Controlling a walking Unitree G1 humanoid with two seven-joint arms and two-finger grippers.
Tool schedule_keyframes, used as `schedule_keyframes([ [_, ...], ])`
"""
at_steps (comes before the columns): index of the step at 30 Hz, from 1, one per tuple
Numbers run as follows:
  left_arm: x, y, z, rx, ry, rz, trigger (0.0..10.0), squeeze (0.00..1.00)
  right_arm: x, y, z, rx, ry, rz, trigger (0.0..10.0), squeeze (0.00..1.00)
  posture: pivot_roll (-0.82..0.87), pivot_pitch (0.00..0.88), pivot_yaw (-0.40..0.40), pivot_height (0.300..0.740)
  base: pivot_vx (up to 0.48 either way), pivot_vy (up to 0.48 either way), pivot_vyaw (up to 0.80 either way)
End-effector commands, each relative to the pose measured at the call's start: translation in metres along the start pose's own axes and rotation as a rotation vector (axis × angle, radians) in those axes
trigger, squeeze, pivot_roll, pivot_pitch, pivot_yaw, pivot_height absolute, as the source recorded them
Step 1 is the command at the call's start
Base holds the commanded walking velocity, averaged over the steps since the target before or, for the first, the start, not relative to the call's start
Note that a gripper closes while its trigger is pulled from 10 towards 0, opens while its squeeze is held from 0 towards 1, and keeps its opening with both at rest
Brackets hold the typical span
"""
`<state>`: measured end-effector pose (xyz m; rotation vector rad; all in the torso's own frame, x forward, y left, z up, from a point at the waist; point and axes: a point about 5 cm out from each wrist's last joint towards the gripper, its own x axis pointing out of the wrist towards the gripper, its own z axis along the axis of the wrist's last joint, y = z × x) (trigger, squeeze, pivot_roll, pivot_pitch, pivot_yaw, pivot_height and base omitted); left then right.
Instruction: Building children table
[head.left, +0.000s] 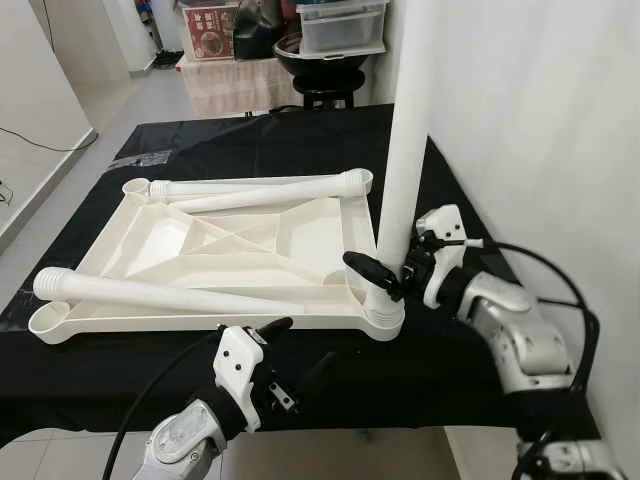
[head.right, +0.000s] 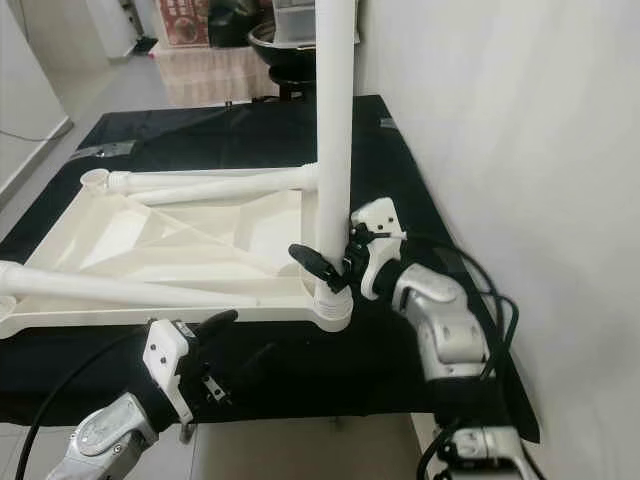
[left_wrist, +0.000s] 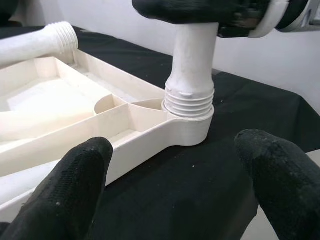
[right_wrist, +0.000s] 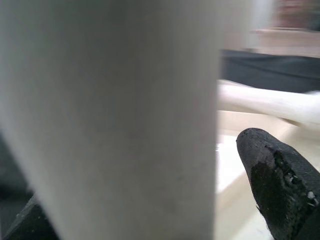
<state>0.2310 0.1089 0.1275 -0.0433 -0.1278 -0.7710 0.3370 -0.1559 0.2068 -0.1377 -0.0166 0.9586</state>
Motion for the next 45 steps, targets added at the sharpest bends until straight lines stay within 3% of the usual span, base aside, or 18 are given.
schedule_keyframes([
  [1, 0.000, 0.000, -0.003, -0.022, 0.006, 0.002, 10.0, 0.00, 0.006, 0.004, -0.004, -0.033, 0.034, 0.146, 7.6, 0.00, -0.05, 0.111, 0.010, 0.740, 0.000, 0.000, 0.00],
  [2, 0.000, 0.000, -0.003, -0.022, 0.006, 0.002, 10.0, 0.00, 0.006, 0.004, -0.004, -0.033, 0.034, 0.146, 7.6, 0.00, -0.05, 0.111, 0.010, 0.740, 0.000, 0.000, 0.00],
  [3, 0.000, -0.001, -0.003, -0.022, 0.005, 0.002, 10.0, 0.00, 0.006, 0.001, -0.004, -0.044, 0.051, 0.157, 4.2, 0.00, -0.05, 0.112, 0.007, 0.740, 0.000, 0.000, 0.00],
  [4, 0.000, -0.001, -0.003, -0.022, 0.005, 0.002, 10.0, 0.00, 0.006, 0.001, -0.004, -0.044, 0.051, 0.157, 4.2, 0.00, -0.05, 0.112, 0.007, 0.740, 0.000, 0.000, 0.00],
  [5, 0.001, -0.001, -0.003, -0.023, 0.004, 0.002, 10.0, 0.00, 0.007, -0.005, -0.004, -0.049, 0.069, 0.159, 0.0, 0.00, -0.05, 0.111, 0.003, 0.740, 0.000, 0.000, 0.00],
  [16, 0.006, -0.003, -0.002, -0.031, -0.005, -0.003, 10.0, 0.00, -0.003, -0.016, -0.007, -0.059, 0.099, 0.210, 0.0, 0.00, -0.08, 0.121, -0.005, 0.740, 0.000, 0.000, 0.00],
  [24, 0.006, -0.003, -0.001, -0.034, -0.006, -0.008, 10.0, 0.00, -0.018, -0.006, -0.018, -0.033, 0.051, 0.093, 0.0, 0.00, -0.09, 0.134, -0.004, 0.740, 0.000, 0.000, 0.00],
  [26, 0.005, -0.002, -0.001, -0.035, -0.007, -0.008, 10.0, 0.00, -0.018, 0.001, -0.025, -0.012, 0.050, 0.016, 0.0, 0.00, -0.10, 0.139, -0.004, 0.740, 0.000, 0.000, 0.00],
  [28, 0.002, 0.001, 0.000, -0.035, -0.006, -0.002, 10.0, 0.00, -0.005, 0.032, -0.054, 0.074, 0.090, -0.403, 0.0, 0.00, -0.13, 0.150, 0.023, 0.740, 0.000, 0.000, 0.00],
  [29, 0.002, 0.002, 0.000, -0.036, -0.005, 0.000, 10.0, 0.00, 0.003, 0.054, -0.064, 0.105, 0.108, -0.504, 0.0, 0.00, -0.12, 0.152, 0.027, 0.740, 0.000, 0.000, 0.00],
  [33, 0.002, 0.003, 0.000, -0.034, 0.000, -0.005, 10.0, 0.00, 0.017, 0.077, -0.069, 0.066, 0.140, -0.513, 0.0, 0.00, -0.12, 0.143, 0.033, 0.740, 0.000, 0.000, 0.00],
  [37, 0.003, 0.003, -0.001, -0.034, 0.005, -0.011, 10.0, 0.00, 0.019, 0.059, -0.066, 0.061, 0.121, -0.523, 0.0, 0.00, -0.11, 0.137, 0.022, 0.740, 0.000, 0.000, 0.00],
  [38, 0.003, 0.003, -0.002, -0.034, 0.004, -0.004, 10.0, 0.00, 0.018, 0.054, -0.063, 0.073, 0.109, -0.557, 1.8, 0.00, -0.11, 0.136, 0.024, 0.740, 0.000, 0.000, 0.00],
  [41, 0.003, 0.004, -0.002, -0.035, 0.002, 0.004, 10.0, 0.00, 0.017, 0.049, -0.061, 0.083, 0.097, -0.591, 1.8, 0.00, -0.11, 0.136, 0.024, 0.740, 0.000, 0.000, 0.00],
  [42, 0.004, 0.004, -0.002, -0.035, 0.002, 0.007, 10.0, 0.00, 0.016, 0.046, -0.056, 0.070, 0.077, -0.574, 10.0, 0.00, -0.11, 0.135, 0.026, 0.740, 0.000, 0.000, 0.00],
  [43, 0.004, 0.004, -0.002, -0.036, 0.002, 0.008, 10.0, 0.00, 0.016, 0.048, -0.052, 0.059, 0.070, -0.581, 10.0, 1.00, -0.11, 0.133, 0.025, 0.740, 0.000, 0.000, 0.00],
  [44, 0.004, 0.004, -0.002, -0.036, 0.002, 0.008, 10.0, 0.00, 0.016, 0.048, -0.052, 0.059, 0.070, -0.581, 10.0, 1.00, -0.11, 0.133, 0.025, 0.740, 0.000, 0.000, 0.00],
  [45, 0.006, 0.005, -0.003, -0.039, 0.005, 0.005, 10.0, 0.00, 0.020, 0.045, -0.033, 0.092, -0.019, -0.447, 10.0, 1.00, -0.11, 0.123, 0.023, 0.740, 0.000, 0.000, 0.00],
])
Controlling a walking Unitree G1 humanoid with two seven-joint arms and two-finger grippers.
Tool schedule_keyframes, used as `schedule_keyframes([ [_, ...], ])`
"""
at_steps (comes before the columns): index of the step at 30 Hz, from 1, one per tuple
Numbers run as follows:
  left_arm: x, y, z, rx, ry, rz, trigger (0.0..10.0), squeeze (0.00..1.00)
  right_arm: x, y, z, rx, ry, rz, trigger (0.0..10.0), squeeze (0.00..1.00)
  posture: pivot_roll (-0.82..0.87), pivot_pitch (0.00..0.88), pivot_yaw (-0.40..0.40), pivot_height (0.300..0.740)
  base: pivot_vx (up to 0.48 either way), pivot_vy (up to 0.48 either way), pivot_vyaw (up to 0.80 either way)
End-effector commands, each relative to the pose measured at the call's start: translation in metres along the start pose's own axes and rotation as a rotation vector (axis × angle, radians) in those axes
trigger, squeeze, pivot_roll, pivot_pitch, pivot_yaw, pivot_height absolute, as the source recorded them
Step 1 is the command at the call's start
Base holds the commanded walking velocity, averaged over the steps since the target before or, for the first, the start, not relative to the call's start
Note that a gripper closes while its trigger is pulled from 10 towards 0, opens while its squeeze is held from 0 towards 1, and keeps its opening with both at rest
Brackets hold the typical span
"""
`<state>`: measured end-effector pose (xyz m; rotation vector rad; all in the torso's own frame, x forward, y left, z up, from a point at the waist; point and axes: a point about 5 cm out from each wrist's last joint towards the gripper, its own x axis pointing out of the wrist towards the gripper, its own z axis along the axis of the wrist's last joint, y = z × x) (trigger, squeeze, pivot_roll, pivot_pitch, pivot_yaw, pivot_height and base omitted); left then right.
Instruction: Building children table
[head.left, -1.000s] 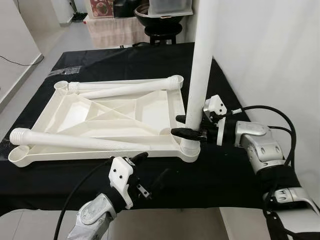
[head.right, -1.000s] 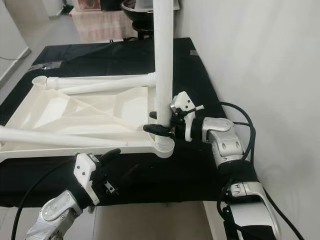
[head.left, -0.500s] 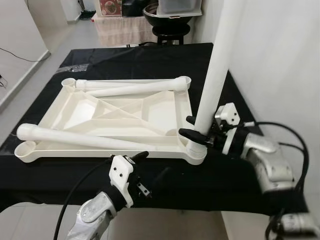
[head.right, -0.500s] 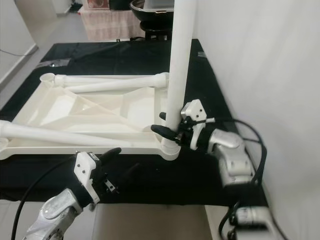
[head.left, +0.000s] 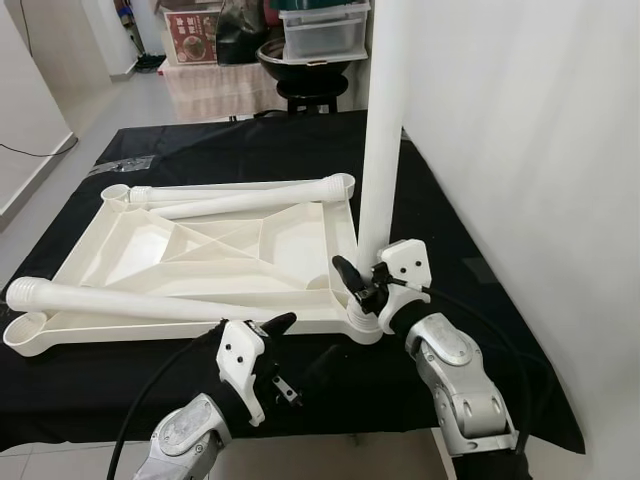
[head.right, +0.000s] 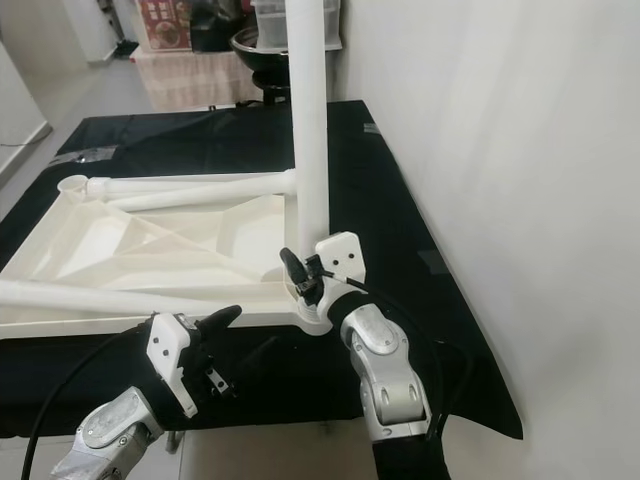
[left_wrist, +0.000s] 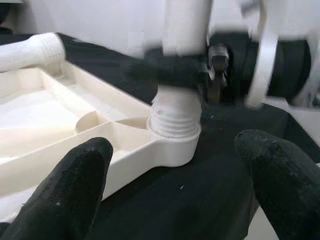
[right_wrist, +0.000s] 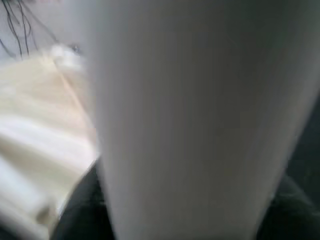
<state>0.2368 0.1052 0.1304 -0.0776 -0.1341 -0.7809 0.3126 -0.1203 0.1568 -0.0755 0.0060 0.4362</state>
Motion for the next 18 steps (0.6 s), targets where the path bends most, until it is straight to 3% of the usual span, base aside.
schedule_keyframes([
  [1, 0.000, 0.004, -0.005, -0.010, 0.024, 0.013, 10.0, 0.00, 0.004, 0.001, 0.017, 0.049, -0.062, 0.137, 10.0, 1.00, -0.11, 0.120, 0.022, 0.740, 0.000, 0.000, 0.00],
  [3, 0.000, 0.004, -0.006, -0.010, 0.025, 0.011, 10.0, 0.00, 0.005, 0.001, 0.021, 0.057, -0.078, 0.176, 10.0, 1.00, -0.11, 0.120, 0.022, 0.740, 0.000, 0.000, 0.00],
  [5, 0.002, 0.005, -0.006, -0.010, 0.026, 0.011, 10.0, 0.00, 0.005, -0.003, 0.031, 0.019, -0.094, 0.316, 10.0, 1.00, -0.11, 0.114, 0.020, 0.740, 0.000, 0.000, 0.00],
  [6, 0.002, 0.005, -0.006, -0.010, 0.026, 0.011, 10.0, 0.00, 0.005, -0.006, 0.034, -0.027, -0.092, 0.383, 10.0, 0.00, -0.11, 0.107, 0.019, 0.740, 0.000, 0.000, 0.00],
  [9, 0.003, 0.005, -0.007, -0.010, 0.026, 0.011, 10.0, 0.00, 0.006, -0.009, 0.036, -0.058, -0.089, 0.424, 10.0, 0.00, -0.11, 0.107, 0.019, 0.740, 0.000, 0.000, 0.00],
  [11, 0.003, 0.005, -0.007, -0.009, 0.025, 0.014, 10.0, 0.00, 0.007, -0.016, 0.041, -0.130, -0.063, 0.573, 10.0, 0.00, -0.10, 0.098, 0.014, 0.740, 0.000, 0.000, 0.00],
  [13, 0.003, 0.005, -0.007, -0.009, 0.024, 0.016, 10.0, 0.00, 0.007, -0.019, 0.042, -0.148, -0.055, 0.624, 10.0, 0.00, -0.10, 0.098, 0.014, 0.740, 0.000, 0.000, 0.00],
  [18, 0.003, 0.004, -0.008, -0.009, 0.024, 0.016, 10.0, 0.00, 0.015, -0.030, 0.049, -0.088, -0.033, 0.730, 10.0, 0.00, -0.10, 0.090, 0.013, 0.740, 0.000, 0.000, 0.00],
])
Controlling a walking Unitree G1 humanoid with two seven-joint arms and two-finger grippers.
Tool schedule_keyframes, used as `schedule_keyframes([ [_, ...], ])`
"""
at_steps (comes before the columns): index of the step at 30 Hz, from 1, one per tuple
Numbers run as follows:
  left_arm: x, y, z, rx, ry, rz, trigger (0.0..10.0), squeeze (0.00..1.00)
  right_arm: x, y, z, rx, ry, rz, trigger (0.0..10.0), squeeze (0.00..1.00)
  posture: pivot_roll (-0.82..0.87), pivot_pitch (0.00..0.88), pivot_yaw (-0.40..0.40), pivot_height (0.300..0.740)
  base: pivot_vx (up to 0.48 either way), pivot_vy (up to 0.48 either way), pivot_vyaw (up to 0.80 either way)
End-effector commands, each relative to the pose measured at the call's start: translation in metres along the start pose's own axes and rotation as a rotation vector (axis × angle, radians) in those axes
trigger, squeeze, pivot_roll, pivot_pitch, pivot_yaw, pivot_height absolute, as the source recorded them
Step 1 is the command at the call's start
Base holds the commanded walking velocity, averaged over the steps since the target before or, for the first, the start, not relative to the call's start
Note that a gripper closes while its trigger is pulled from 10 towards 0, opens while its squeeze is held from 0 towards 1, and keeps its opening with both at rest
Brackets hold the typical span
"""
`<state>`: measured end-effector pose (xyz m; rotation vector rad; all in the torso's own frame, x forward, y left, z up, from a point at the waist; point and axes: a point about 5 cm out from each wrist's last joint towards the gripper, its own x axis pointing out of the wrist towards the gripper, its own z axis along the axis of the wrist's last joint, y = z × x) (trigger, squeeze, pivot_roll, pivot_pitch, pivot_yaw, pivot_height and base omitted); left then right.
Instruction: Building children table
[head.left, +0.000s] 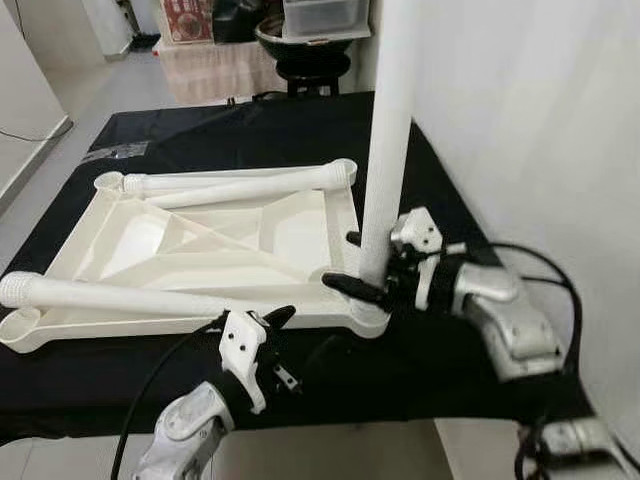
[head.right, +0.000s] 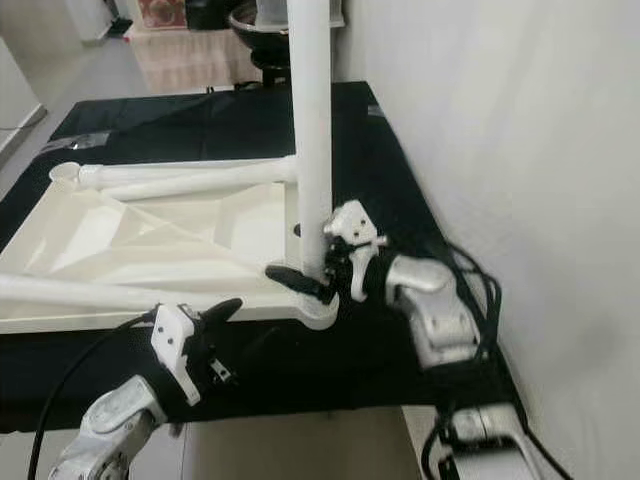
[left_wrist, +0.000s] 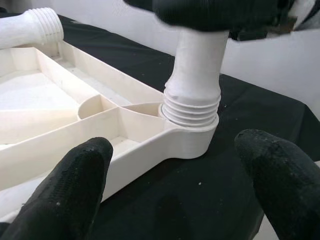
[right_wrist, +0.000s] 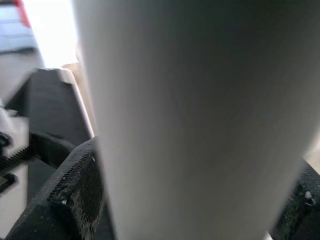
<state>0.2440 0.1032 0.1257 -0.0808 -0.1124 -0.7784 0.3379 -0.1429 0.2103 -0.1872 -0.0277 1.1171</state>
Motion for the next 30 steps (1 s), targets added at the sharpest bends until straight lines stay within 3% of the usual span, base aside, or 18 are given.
schedule_keyframes([
  [1, -0.002, 0.001, -0.003, 0.002, 0.005, 0.012, 10.0, 0.00, 0.005, 0.002, -0.002, 0.030, -0.014, 0.050, 10.0, 0.00, -0.10, 0.090, 0.013, 0.740, 0.000, 0.000, 0.00],
  [2, -0.002, 0.000, -0.003, 0.002, 0.005, 0.011, 10.0, 0.00, 0.004, 0.000, -0.001, 0.042, -0.016, 0.076, 0.0, 0.00, -0.09, 0.089, 0.011, 0.740, 0.000, 0.000, 0.00],
  [10, -0.002, -0.001, -0.002, -0.001, 0.002, 0.009, 10.0, 0.00, -0.001, -0.008, -0.002, 0.040, -0.001, 0.094, 0.0, 0.00, -0.09, 0.096, 0.009, 0.740, 0.000, 0.000, 0.00],
  [16, -0.003, -0.002, -0.002, -0.004, 0.000, 0.008, 10.0, 0.00, -0.011, -0.011, -0.006, 0.022, 0.013, 0.033, 0.0, 0.00, -0.10, 0.107, 0.009, 0.740, 0.000, 0.000, 0.00],
  [18, -0.005, -0.002, 0.000, -0.005, -0.003, 0.008, 10.0, 0.00, -0.019, 0.000, -0.027, 0.065, 0.075, -0.199, 0.0, 0.00, -0.10, 0.130, 0.002, 0.740, 0.000, 0.000, 0.00],
  [20, -0.005, -0.002, 0.000, -0.005, -0.003, 0.008, 10.0, 0.00, -0.019, 0.000, -0.027, 0.065, 0.075, -0.199, 0.0, 0.00, -0.10, 0.130, 0.002, 0.740, 0.000, 0.000, 0.00],
  [21, -0.007, -0.001, 0.002, -0.005, -0.004, 0.009, 10.0, 0.00, -0.015, 0.011, -0.047, 0.098, 0.144, -0.520, 0.0, 0.00, -0.09, 0.144, 0.018, 0.740, 0.000, 0.000, 0.00],
  [22, -0.007, -0.001, 0.002, -0.005, -0.004, 0.009, 10.0, 0.00, -0.015, 0.011, -0.047, 0.098, 0.144, -0.520, 0.0, 0.00, -0.09, 0.144, 0.018, 0.740, 0.000, 0.000, 0.00],
  [23, -0.008, 0.000, 0.003, -0.005, -0.002, 0.010, 10.0, 0.00, -0.007, 0.038, -0.061, 0.142, 0.183, -0.647, 0.0, 0.00, -0.08, 0.149, 0.030, 0.740, 0.000, 0.000, 0.00],
  [25, -0.008, 0.000, 0.003, -0.005, -0.002, 0.010, 10.0, 0.00, -0.007, 0.038, -0.061, 0.142, 0.183, -0.647, 0.0, 0.00, -0.08, 0.149, 0.030, 0.740, 0.000, 0.000, 0.00],
  [26, -0.009, 0.001, 0.002, -0.004, 0.003, 0.007, 10.0, 0.00, 0.001, 0.058, -0.068, 0.153, 0.201, -0.715, 0.0, 0.00, -0.09, 0.142, 0.040, 0.740, 0.000, 0.000, 0.00],
  [27, -0.009, 0.001, 0.002, -0.004, 0.008, 0.003, 10.0, 0.00, 0.009, 0.070, -0.073, 0.133, 0.224, -0.702, 0.0, 0.00, -0.08, 0.137, 0.035, 0.740, 0.000, 0.000, 0.00],
  [30, -0.009, 0.001, 0.001, -0.005, 0.012, -0.004, 10.0, 0.00, 0.012, 0.067, -0.074, 0.149, 0.213, -0.683, 0.0, 0.00, -0.08, 0.134, 0.020, 0.740, 0.000, 0.000, 0.00],
])
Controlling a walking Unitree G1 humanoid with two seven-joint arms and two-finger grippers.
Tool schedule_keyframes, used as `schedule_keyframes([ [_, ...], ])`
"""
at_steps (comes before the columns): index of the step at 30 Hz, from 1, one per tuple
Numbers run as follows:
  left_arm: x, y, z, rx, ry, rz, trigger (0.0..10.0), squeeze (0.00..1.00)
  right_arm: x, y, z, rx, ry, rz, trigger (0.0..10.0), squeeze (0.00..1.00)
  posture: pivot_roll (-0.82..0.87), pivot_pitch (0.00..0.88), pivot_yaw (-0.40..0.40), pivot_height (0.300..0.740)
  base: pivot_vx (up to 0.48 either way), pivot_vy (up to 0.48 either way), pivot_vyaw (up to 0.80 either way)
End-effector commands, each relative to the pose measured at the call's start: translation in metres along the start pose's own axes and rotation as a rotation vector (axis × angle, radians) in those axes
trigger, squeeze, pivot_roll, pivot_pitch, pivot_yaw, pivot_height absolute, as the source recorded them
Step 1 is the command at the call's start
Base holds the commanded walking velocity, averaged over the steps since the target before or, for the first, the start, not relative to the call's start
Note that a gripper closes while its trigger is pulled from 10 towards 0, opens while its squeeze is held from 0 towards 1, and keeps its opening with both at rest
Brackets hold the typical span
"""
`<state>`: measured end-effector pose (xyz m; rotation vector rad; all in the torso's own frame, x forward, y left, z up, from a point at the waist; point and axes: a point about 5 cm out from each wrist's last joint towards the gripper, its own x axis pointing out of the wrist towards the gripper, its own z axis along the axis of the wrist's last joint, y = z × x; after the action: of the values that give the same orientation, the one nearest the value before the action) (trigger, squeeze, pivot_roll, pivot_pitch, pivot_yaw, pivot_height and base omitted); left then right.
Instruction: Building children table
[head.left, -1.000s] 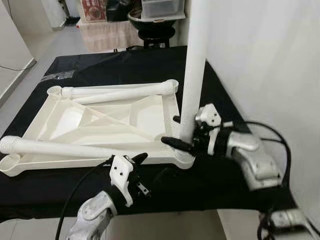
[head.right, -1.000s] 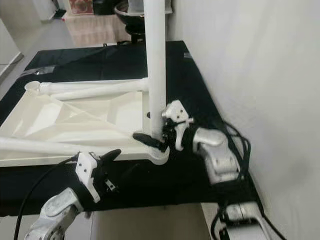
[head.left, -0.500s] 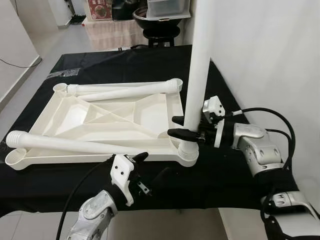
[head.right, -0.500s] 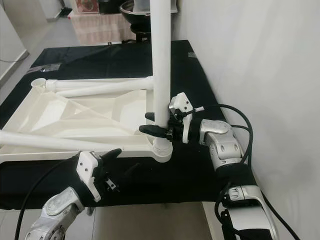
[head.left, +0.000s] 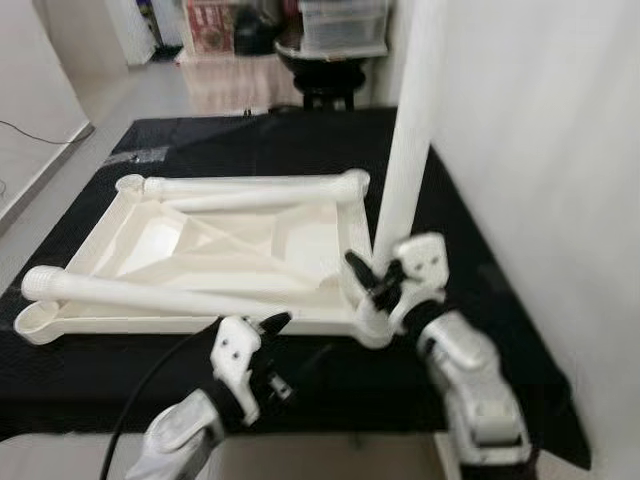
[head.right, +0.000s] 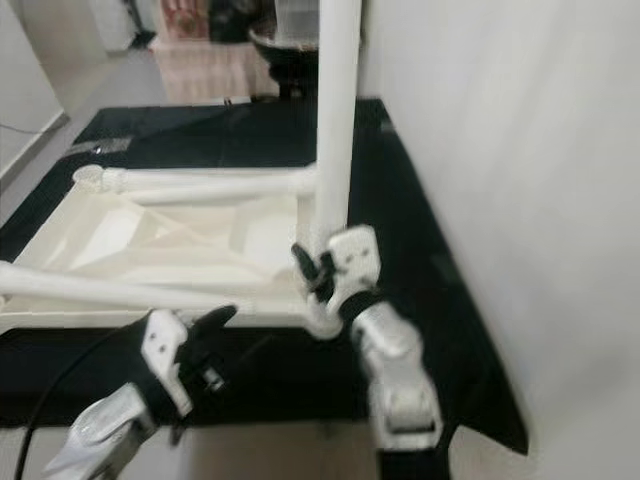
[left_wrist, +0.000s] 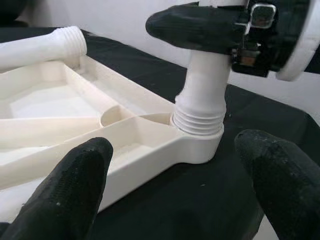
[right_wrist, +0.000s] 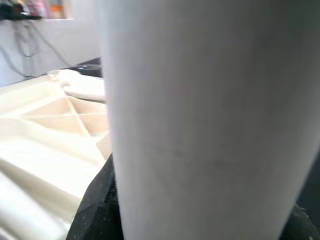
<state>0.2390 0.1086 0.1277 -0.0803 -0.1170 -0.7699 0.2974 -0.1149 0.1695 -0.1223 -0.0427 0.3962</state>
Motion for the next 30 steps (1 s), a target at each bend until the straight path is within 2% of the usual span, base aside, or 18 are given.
schedule_keyframes([
  [1, -0.001, 0.001, -0.002, -0.010, 0.016, -0.013, 10.0, 0.00, 0.001, 0.004, -0.043, 0.019, 0.204, 0.025, 0.0, 0.00, -0.08, 0.135, 0.029, 0.740, 0.000, 0.000, 0.00],
  [2, -0.001, 0.001, -0.002, -0.010, 0.016, -0.013, 10.0, 0.00, 0.001, 0.004, -0.043, 0.019, 0.204, 0.025, 0.0, 0.00, -0.08, 0.135, 0.029, 0.740, 0.000, 0.000, 0.00],
  [3, -0.001, 0.001, -0.002, -0.013, 0.013, -0.006, 10.0, 0.00, 0.007, -0.005, -0.041, 0.032, 0.193, -0.010, 10.0, 0.00, -0.08, 0.132, 0.028, 0.740, 0.000, 0.000, 0.00],
  [6, 0.000, 0.002, -0.002, -0.014, 0.010, -0.001, 10.0, 0.00, 0.011, -0.010, -0.037, 0.055, 0.167, -0.028, 10.0, 0.00, -0.08, 0.129, 0.028, 0.740, 0.000, 0.000, 0.00],
  [7, 0.001, 0.002, -0.002, -0.014, 0.009, 0.003, 10.0, 0.00, 0.016, -0.014, -0.031, 0.085, 0.124, 0.007, 10.0, 1.00, -0.07, 0.126, 0.024, 0.740, 0.000, 0.000, 0.00],
  [8, 0.001, 0.002, -0.002, -0.014, 0.009, 0.003, 10.0, 0.00, 0.016, -0.014, -0.031, 0.085, 0.124, 0.007, 10.0, 1.00, -0.07, 0.126, 0.024, 0.740, 0.000, 0.000, 0.00],
  [9, 0.001, 0.002, -0.002, -0.014, 0.008, 0.003, 10.0, 0.00, 0.021, -0.017, -0.025, 0.119, 0.079, 0.052, 10.0, 1.00, -0.07, 0.125, 0.024, 0.740, 0.000, 0.000, 0.00],
  [11, 0.002, 0.001, -0.003, -0.016, 0.008, -0.001, 10.0, 0.00, 0.026, -0.024, -0.004, 0.139, -0.021, 0.200, 10.0, 1.00, -0.08, 0.117, 0.018, 0.740, 0.000, 0.000, 0.00],
  [13, 0.002, 0.001, -0.003, -0.016, 0.008, -0.001, 10.0, 0.00, 0.026, -0.024, -0.004, 0.139, -0.021, 0.200, 10.0, 1.00, -0.08, 0.117, 0.018, 0.740, 0.000, 0.000, 0.00],
  [14, 0.003, 0.001, -0.003, -0.018, 0.008, -0.002, 10.0, 0.00, 0.027, -0.027, 0.003, 0.134, -0.045, 0.267, 10.0, 1.00, -0.07, 0.116, 0.015, 0.740, 0.000, 0.000, 0.00],
  [15, 0.004, 0.000, -0.003, -0.020, 0.009, -0.005, 10.0, 0.00, 0.023, -0.031, 0.009, 0.105, -0.054, 0.329, 10.0, 0.00, -0.06, 0.111, 0.006, 0.740, 0.000, 0.000, 0.00],
  [19, 0.004, -0.001, -0.004, -0.020, 0.011, -0.008, 10.0, 0.00, 0.016, -0.039, 0.012, 0.069, -0.040, 0.412, 10.0, 0.00, -0.06, 0.109, 0.004, 0.740, 0.000, 0.000, 0.00],
  [20, 0.004, -0.002, -0.004, -0.019, 0.014, -0.009, 10.0, 0.00, 0.012, -0.048, 0.013, 0.029, -0.021, 0.511, 10.0, 0.00, -0.06, 0.103, 0.001, 0.740, 0.000, 0.000, 0.00],
  [24, 0.005, -0.002, -0.005, -0.016, 0.017, -0.011, 10.0, 0.00, 0.010, -0.054, 0.013, -0.007, -0.002, 0.610, 10.0, 0.00, -0.06, 0.100, 0.000, 0.740, 0.000, 0.000, 0.00],
  [26, 0.005, -0.002, -0.005, -0.016, 0.017, -0.011, 10.0, 0.00, 0.010, -0.054, 0.013, -0.007, -0.002, 0.610, 10.0, 0.00, -0.06, 0.100, 0.000, 0.740, 0.000, 0.000, 0.00],
  [27, 0.005, -0.003, -0.006, -0.011, 0.022, -0.015, 10.0, 0.00, 0.009, -0.056, 0.012, -0.010, 0.021, 0.680, 10.0, 0.00, -0.05, 0.094, -0.002, 0.740, 0.000, 0.000, 0.00],
  [28, 0.005, -0.003, -0.006, -0.007, 0.026, -0.019, 10.0, 0.00, 0.010, -0.060, 0.009, -0.014, 0.049, 0.720, 1.9, 0.00, -0.05, 0.092, -0.005, 0.740, 0.000, 0.000, 0.00],
  [30, 0.006, -0.004, -0.007, -0.004, 0.031, -0.022, 10.0, 0.00, 0.014, -0.065, 0.007, -0.003, 0.060, 0.716, 1.9, 0.00, -0.05, 0.088, -0.004, 0.740, 0.000, 0.000, 0.00],
])
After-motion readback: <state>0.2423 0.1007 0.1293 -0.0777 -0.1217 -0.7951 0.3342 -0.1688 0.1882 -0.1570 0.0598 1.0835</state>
